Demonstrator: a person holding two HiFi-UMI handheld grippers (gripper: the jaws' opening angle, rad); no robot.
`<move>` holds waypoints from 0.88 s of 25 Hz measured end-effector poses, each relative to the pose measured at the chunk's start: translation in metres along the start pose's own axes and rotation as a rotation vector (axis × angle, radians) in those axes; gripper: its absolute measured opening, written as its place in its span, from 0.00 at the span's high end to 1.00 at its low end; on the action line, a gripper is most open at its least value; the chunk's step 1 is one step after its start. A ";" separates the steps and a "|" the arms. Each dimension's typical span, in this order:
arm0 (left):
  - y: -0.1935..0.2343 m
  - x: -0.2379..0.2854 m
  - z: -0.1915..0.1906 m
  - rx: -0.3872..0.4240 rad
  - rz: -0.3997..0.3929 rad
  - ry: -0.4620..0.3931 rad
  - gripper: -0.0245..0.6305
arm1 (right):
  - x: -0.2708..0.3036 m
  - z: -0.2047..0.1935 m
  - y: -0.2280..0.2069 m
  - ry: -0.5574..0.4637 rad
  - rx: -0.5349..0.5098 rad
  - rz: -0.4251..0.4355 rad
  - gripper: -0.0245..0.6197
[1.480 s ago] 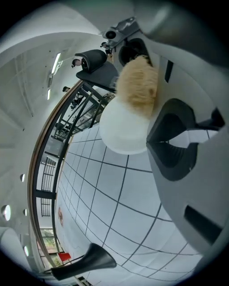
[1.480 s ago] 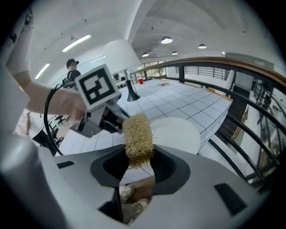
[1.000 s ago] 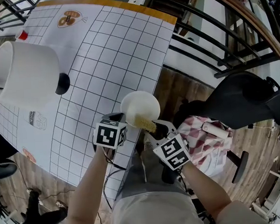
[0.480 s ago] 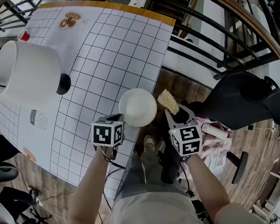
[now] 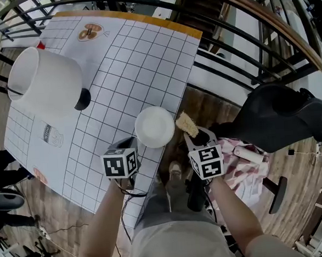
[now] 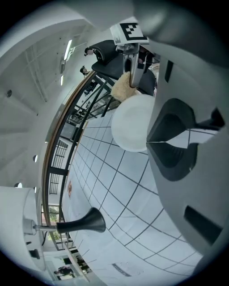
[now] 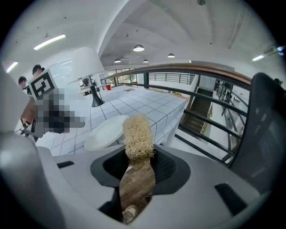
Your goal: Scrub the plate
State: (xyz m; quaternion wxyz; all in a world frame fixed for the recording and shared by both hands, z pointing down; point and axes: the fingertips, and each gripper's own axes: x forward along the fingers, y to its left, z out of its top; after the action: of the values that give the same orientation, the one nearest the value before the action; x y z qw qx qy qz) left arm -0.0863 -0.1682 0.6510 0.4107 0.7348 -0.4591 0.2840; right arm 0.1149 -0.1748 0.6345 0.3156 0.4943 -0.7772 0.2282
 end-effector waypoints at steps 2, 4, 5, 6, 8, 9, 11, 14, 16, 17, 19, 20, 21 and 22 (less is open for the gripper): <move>-0.004 -0.013 0.007 0.005 0.002 -0.035 0.94 | -0.011 0.016 -0.003 -0.033 -0.031 -0.011 0.75; -0.012 -0.030 0.017 0.013 -0.006 -0.077 0.94 | -0.026 0.032 -0.006 -0.071 -0.057 -0.020 0.75; -0.016 -0.039 0.023 0.019 -0.011 -0.101 0.94 | -0.034 0.041 -0.007 -0.089 -0.069 -0.022 0.75; -0.020 -0.049 0.030 0.023 -0.016 -0.128 0.94 | -0.041 0.049 -0.009 -0.107 -0.079 -0.024 0.75; -0.027 -0.069 0.044 0.015 -0.031 -0.201 0.94 | -0.055 0.063 -0.016 -0.141 -0.089 -0.032 0.75; -0.031 -0.080 0.051 0.002 -0.042 -0.246 0.94 | -0.063 0.070 -0.019 -0.155 -0.088 -0.036 0.75; -0.037 -0.103 0.064 -0.016 -0.060 -0.334 0.94 | -0.081 0.082 -0.023 -0.183 -0.093 -0.042 0.75; -0.043 -0.141 0.084 0.007 -0.050 -0.435 0.94 | -0.110 0.109 -0.018 -0.241 -0.127 -0.036 0.75; -0.045 -0.170 0.097 0.031 -0.026 -0.508 0.94 | -0.133 0.128 -0.008 -0.286 -0.150 -0.017 0.75; -0.047 -0.184 0.103 0.038 -0.013 -0.549 0.94 | -0.146 0.137 -0.002 -0.306 -0.161 -0.003 0.75; -0.049 -0.212 0.112 0.049 0.007 -0.622 0.94 | -0.171 0.155 0.010 -0.342 -0.189 0.021 0.75; -0.051 -0.225 0.117 0.059 0.013 -0.651 0.94 | -0.183 0.165 0.014 -0.362 -0.204 0.029 0.75; -0.053 -0.237 0.121 0.072 0.017 -0.677 0.94 | -0.195 0.176 0.019 -0.386 -0.218 0.036 0.75; -0.056 -0.249 0.124 0.089 0.018 -0.700 0.94 | -0.206 0.187 0.023 -0.412 -0.228 0.045 0.75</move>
State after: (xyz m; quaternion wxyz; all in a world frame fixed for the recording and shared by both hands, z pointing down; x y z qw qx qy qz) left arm -0.1343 -0.1520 0.3711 0.1935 0.8006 -0.5657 0.0384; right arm 0.1084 -0.1611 0.3559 0.1990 0.4742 -0.8567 0.0400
